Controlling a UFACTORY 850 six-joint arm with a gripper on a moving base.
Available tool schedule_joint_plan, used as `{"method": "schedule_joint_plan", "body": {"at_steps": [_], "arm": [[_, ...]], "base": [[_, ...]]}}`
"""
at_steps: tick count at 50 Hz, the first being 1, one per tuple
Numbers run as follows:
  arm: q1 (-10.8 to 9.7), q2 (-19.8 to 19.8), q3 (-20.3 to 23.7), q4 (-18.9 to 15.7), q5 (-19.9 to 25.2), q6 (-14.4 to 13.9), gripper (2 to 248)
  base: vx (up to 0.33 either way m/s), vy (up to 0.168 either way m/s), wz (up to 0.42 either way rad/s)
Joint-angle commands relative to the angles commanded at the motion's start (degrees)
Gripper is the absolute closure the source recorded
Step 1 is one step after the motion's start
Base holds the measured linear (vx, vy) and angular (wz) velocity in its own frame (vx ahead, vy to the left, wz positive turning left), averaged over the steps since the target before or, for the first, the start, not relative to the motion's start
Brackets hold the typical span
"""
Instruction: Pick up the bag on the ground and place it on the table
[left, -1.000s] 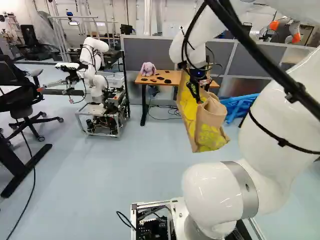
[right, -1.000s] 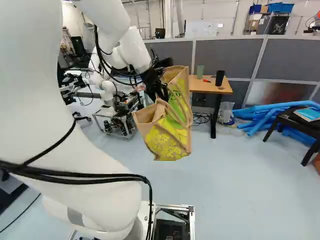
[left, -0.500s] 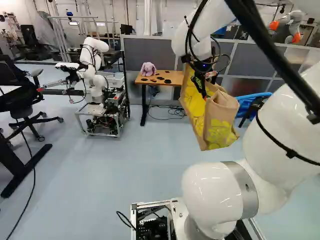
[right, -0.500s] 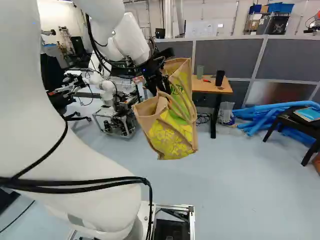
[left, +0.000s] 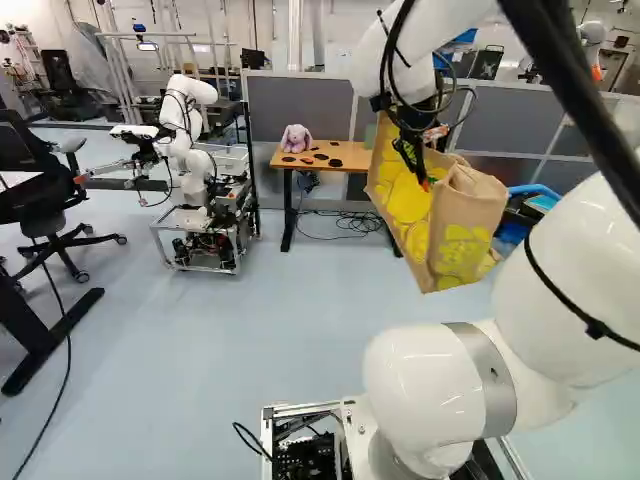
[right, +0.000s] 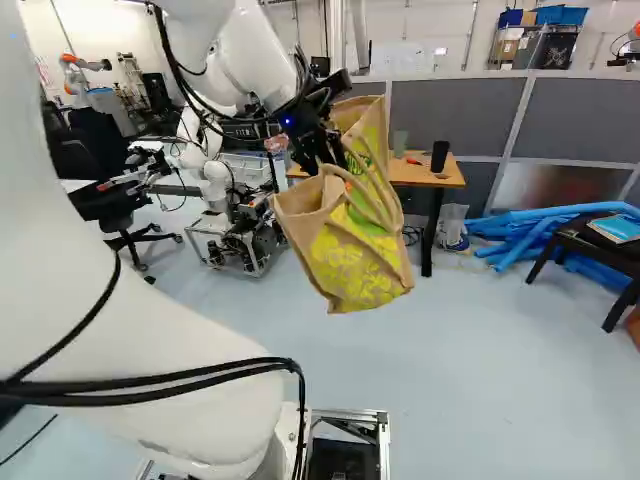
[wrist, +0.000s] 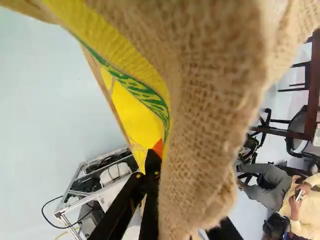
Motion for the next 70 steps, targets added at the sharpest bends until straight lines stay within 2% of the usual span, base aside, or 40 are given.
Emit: {"method": "schedule_joint_plan", "body": {"at_steps": [16,50,70], "arm": [[-0.2,0.0,-0.6,-2.1,-1.4,0.0,228],[-0.2,0.0,-0.6,-2.2,-1.4,0.0,228],[-0.2,0.0,-0.6,1.1,-1.4,0.0,228]], "base": [[0.000,0.000,0.000],[0.000,0.000,0.000],[0.000,0.000,0.000]]}}
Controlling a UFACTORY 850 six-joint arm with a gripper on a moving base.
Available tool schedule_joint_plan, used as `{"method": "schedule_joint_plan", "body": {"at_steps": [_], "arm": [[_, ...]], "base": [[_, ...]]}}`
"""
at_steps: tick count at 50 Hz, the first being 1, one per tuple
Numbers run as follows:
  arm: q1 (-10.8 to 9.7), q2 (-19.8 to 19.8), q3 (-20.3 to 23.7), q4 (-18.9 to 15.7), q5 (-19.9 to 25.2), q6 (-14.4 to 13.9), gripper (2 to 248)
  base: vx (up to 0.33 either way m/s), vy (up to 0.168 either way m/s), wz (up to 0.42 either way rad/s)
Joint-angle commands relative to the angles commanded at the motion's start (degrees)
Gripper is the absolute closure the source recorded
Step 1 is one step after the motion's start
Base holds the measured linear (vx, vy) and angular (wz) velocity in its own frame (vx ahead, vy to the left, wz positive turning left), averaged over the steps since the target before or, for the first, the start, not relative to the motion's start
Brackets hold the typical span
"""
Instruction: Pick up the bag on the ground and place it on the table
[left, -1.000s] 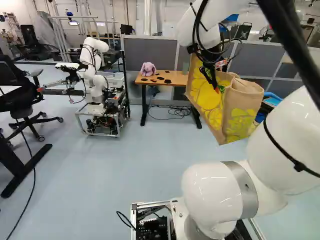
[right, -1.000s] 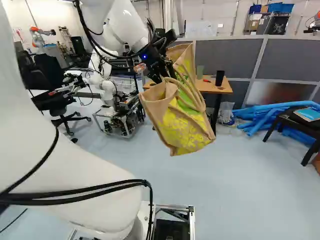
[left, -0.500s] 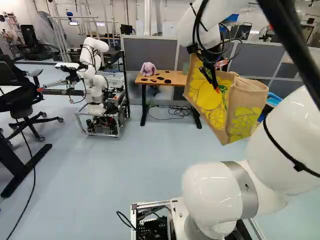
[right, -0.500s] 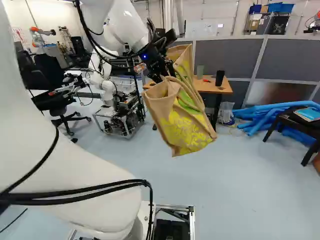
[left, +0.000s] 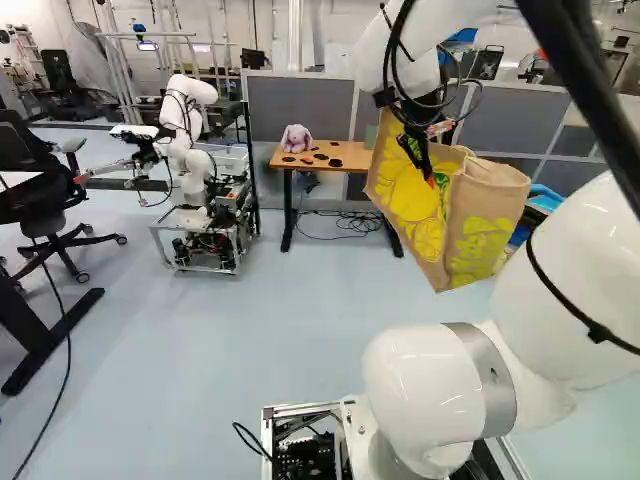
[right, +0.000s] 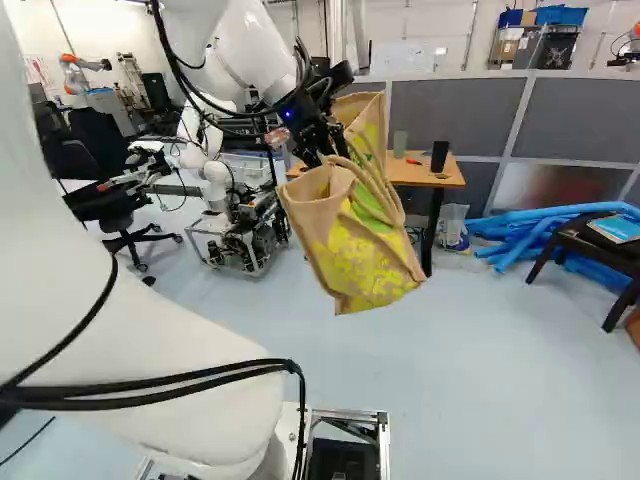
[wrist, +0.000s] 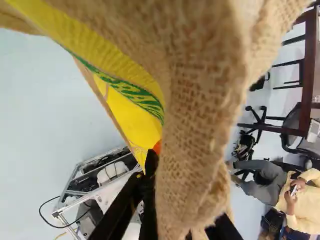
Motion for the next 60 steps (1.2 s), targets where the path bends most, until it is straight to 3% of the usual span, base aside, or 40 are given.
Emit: {"method": "schedule_joint_plan", "body": {"at_steps": [60], "arm": [[-0.1,7.6,-2.9,14.3,0.0,0.0,228]], "base": [[0.000,0.000,0.000]]}}
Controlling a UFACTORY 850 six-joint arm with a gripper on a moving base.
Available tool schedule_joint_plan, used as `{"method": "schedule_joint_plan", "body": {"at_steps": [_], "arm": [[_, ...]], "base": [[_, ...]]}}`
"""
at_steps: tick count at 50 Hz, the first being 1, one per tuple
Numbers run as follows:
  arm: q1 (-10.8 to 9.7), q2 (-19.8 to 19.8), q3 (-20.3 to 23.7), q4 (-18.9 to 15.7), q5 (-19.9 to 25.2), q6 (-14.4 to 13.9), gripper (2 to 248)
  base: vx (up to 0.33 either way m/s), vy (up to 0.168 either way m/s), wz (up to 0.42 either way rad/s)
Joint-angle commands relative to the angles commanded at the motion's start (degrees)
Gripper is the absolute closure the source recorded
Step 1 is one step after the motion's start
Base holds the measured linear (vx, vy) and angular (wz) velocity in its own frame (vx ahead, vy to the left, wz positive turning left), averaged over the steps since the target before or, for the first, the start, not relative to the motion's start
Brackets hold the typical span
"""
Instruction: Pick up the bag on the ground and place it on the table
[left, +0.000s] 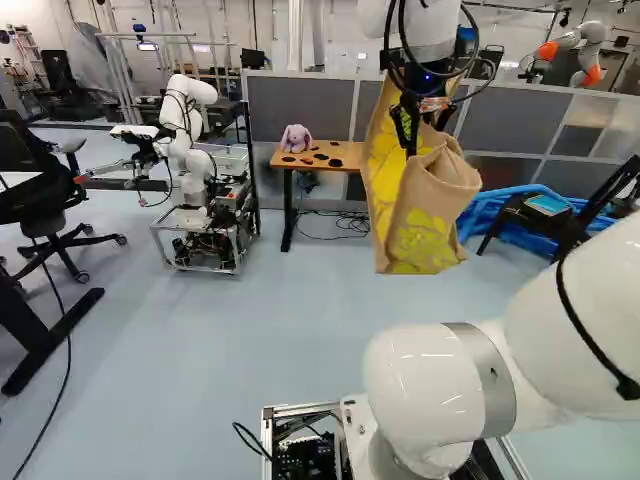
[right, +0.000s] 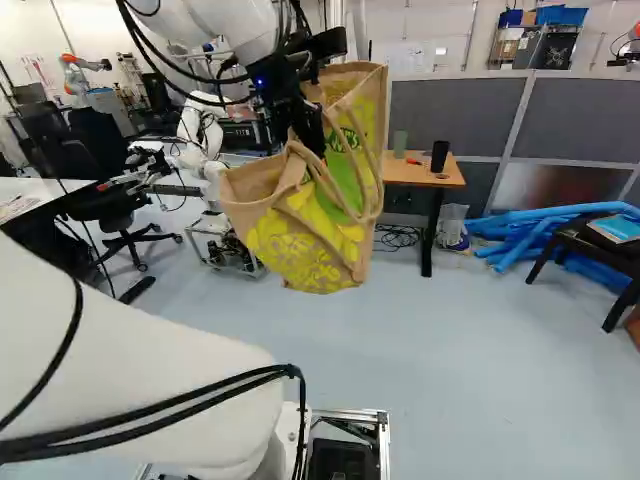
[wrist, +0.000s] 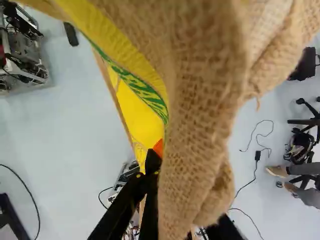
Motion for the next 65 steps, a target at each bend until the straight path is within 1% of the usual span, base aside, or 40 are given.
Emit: {"method": "schedule_joint_plan", "body": {"at_steps": [7,22,61,65], "arm": [[-0.3,-0.2,-0.8,1.7,0.0,0.0,228],[-1.4,-2.2,-2.6,4.5,0.0,0.0,228],[-1.6,-2.5,-2.8,4.8,0.0,0.0,228],[-1.6,-2.5,-2.8,4.8,0.0,0.0,228]], "base": [[0.000,0.000,0.000],[0.000,0.000,0.000],[0.000,0.000,0.000],[0.000,0.019,0.154]]}}
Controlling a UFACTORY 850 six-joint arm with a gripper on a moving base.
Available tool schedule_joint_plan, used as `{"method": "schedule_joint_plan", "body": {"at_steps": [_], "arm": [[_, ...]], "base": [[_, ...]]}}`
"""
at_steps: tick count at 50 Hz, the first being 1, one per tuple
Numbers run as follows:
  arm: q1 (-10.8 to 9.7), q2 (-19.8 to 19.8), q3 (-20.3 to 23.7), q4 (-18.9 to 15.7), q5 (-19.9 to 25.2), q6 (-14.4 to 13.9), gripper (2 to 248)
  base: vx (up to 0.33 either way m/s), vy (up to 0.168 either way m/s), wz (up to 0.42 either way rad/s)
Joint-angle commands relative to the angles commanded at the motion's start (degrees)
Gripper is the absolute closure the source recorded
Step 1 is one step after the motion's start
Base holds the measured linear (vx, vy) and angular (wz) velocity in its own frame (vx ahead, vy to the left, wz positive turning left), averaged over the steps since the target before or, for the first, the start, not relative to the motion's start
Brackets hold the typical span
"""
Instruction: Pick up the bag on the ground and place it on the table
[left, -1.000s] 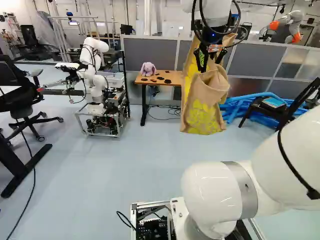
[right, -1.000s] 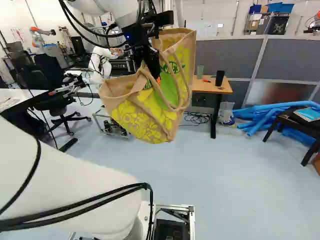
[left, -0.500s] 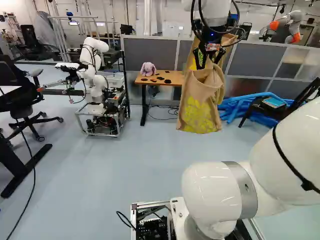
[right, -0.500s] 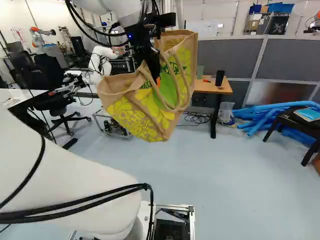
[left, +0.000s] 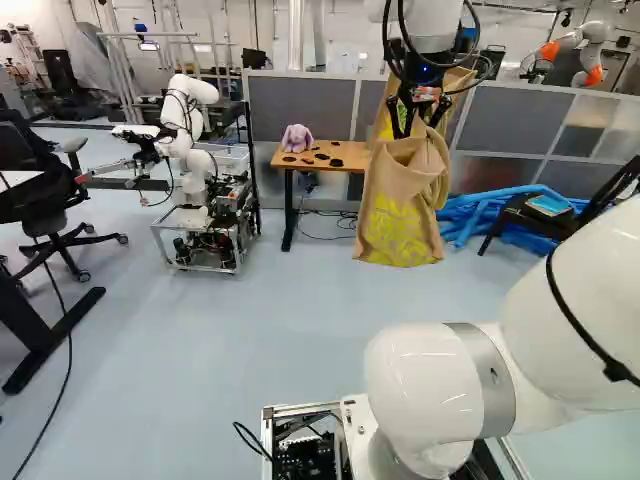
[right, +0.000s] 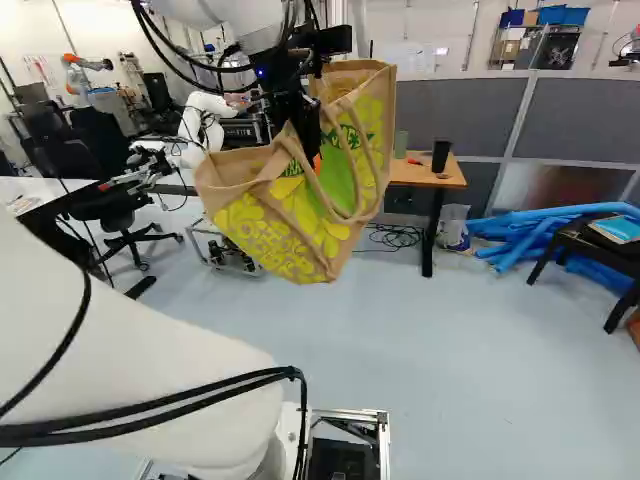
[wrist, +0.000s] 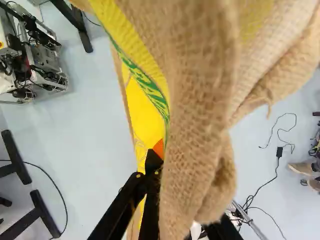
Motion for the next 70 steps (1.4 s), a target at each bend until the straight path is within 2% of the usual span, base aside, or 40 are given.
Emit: {"method": "schedule_joint_plan", "body": {"at_steps": [23,70], "arm": [[0.0,0.0,0.0,0.0,0.0,0.0,228],[0.0,0.0,0.0,0.0,0.0,0.0,228]], "base": [[0.066,-0.036,0.021],[0.143,-0.092,0.004]]}}
